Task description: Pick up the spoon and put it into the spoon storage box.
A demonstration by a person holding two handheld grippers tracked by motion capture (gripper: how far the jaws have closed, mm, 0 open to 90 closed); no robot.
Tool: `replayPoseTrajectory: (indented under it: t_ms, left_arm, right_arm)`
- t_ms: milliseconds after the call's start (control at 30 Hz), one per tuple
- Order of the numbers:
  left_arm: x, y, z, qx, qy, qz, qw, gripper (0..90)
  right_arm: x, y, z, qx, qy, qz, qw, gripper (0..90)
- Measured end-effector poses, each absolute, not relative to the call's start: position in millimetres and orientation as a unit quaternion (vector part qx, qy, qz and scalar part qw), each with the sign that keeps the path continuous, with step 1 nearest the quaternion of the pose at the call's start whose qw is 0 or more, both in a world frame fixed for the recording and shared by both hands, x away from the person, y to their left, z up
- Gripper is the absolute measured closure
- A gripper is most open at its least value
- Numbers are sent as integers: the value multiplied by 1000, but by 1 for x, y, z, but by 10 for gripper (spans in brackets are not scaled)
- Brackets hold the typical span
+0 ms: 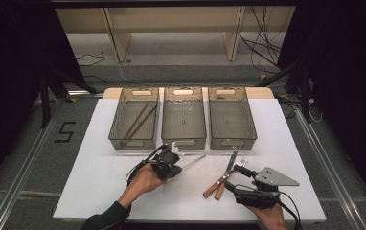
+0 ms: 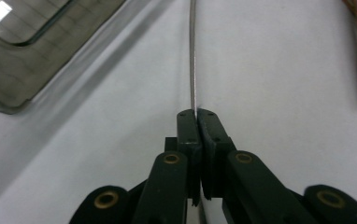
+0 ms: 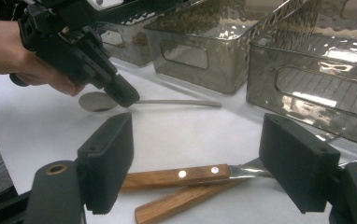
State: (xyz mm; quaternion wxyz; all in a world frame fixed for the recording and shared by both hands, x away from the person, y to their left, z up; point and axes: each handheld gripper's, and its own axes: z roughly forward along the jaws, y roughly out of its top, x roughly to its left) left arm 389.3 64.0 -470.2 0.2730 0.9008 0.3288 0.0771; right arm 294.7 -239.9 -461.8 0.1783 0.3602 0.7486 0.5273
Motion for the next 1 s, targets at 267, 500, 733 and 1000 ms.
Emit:
replayPoseTrajectory:
  t_ms: [267,500,733,1000]
  left_arm:
    - [388,63,-471,903,323,87,270,887]
    - [388,64,-469,904,317,94,269,896]
    - [389,75,-454,896,320,88,294,896]
    - [391,90,-432,879,330,86,333,896]
  right_arm:
    - [295,-240,-462,360,749,527,178,271]
    - [295,-240,-462,361,748,528,178,271]
    - [295,-240,-461,361,748,528,179,271]
    - [295,-241,-461,362,746,529,180,271]
